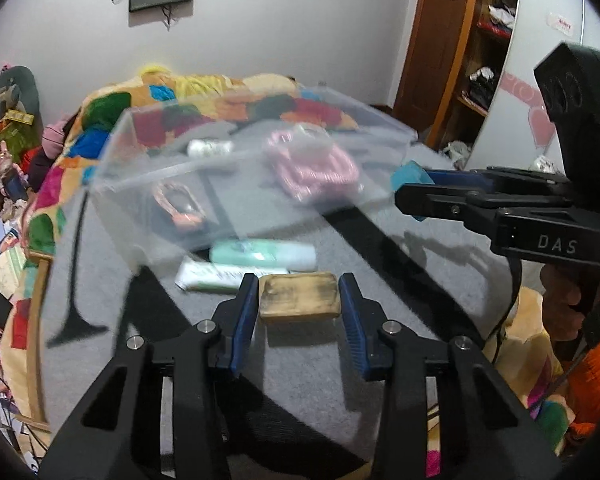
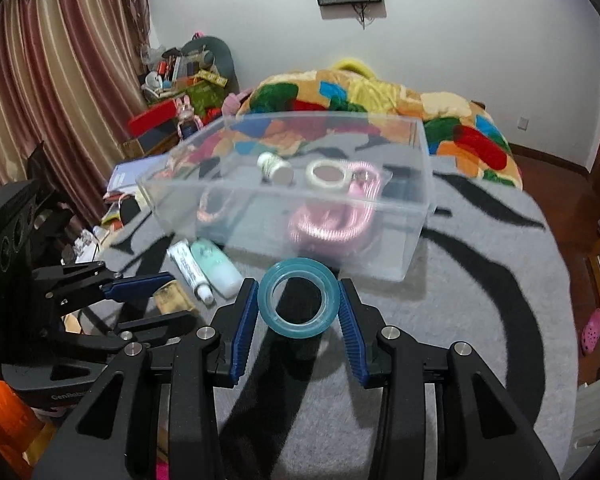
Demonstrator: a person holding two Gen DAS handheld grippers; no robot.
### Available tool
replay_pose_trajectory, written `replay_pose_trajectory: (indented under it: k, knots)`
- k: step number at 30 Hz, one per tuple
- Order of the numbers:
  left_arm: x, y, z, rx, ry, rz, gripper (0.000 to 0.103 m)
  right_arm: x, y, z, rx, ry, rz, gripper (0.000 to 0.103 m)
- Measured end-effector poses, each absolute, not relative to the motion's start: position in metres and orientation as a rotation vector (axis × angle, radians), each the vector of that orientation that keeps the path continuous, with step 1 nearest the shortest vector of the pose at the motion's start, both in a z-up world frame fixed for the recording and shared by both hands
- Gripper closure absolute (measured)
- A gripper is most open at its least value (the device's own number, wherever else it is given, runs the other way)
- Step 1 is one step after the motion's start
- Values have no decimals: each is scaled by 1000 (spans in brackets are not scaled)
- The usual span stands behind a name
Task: Organize objects
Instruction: 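Grasp tan wooden block with left tool while right tool grasps teal tape roll, then place wooden block in box with left tool while right tool drops teal tape in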
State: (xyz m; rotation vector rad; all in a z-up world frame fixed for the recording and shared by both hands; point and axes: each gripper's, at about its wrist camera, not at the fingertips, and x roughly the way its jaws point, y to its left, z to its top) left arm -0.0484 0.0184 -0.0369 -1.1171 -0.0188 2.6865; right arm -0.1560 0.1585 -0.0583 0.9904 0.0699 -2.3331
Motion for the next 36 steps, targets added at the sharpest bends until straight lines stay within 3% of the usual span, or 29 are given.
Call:
replay_pose_trajectory:
  k: [10, 27, 36]
  knots:
    - [-78, -7, 14, -953, -56, 2818, 63, -173, 154, -20, 862, 85, -2428, 66]
    - [-151, -9, -17, -1137, -72, 2782, 63, -235, 143, -51, 1018, 110, -2463, 66]
    - [-133, -9, -6, -1097, -53, 2800, 60, -219, 145, -41, 977, 91, -2422, 66]
